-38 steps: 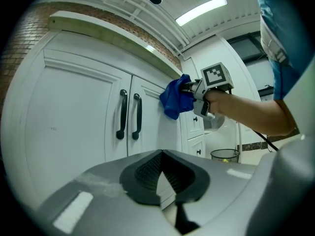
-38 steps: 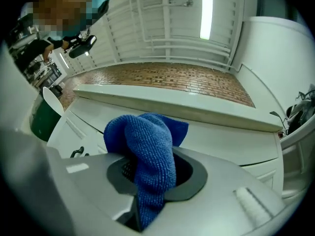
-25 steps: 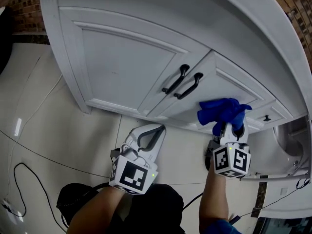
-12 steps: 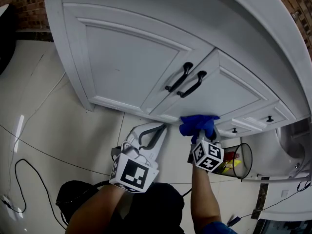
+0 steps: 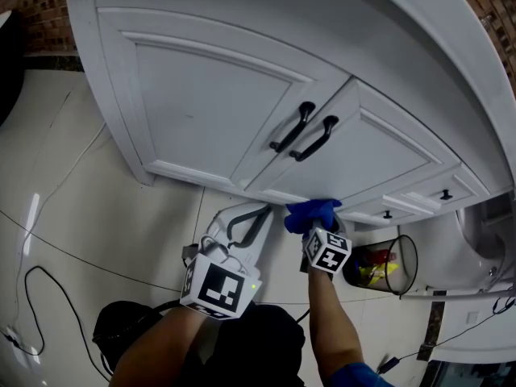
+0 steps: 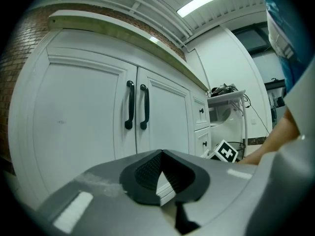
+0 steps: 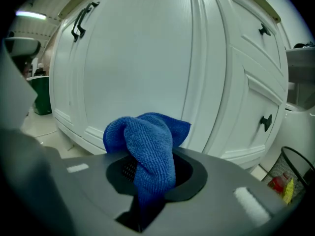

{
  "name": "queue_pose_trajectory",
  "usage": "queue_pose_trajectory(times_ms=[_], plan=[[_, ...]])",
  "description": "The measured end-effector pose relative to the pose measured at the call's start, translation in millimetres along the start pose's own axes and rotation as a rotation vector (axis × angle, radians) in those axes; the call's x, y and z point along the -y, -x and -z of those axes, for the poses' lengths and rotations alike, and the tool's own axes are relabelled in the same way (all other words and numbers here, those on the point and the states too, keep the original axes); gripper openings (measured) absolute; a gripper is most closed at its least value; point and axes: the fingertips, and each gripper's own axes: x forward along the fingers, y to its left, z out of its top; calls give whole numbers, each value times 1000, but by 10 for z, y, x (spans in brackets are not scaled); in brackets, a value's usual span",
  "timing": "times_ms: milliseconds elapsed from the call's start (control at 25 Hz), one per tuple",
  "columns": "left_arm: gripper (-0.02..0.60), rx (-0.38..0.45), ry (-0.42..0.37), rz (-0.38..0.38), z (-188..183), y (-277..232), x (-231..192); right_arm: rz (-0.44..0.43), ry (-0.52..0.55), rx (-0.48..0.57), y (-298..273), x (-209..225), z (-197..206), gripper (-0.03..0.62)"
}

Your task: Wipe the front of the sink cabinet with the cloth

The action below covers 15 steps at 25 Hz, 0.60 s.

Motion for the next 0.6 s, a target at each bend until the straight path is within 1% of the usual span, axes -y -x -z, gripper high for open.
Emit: queue_pose_trajectory(times_ms=[80, 160, 320, 480, 520, 600], plan=[[0, -8, 0, -2, 20, 3, -1, 1, 7, 35, 118, 7, -110, 78], [0, -18, -5, -2, 58, 2, 3, 10, 15, 136, 402, 42, -419, 78], [0, -22, 0, -13, 77, -27, -40, 40, 18, 410, 1171, 182, -1345, 78], [0, -22, 0, -18, 78, -39, -41, 118, 72, 687, 1980, 367, -2307, 78], [0, -23, -1, -18, 79, -40, -38, 136, 86, 745, 2143, 411, -2515, 78], [0, -23, -5, -17, 79, -39, -29, 172, 116, 822, 2359, 507, -2859, 78]])
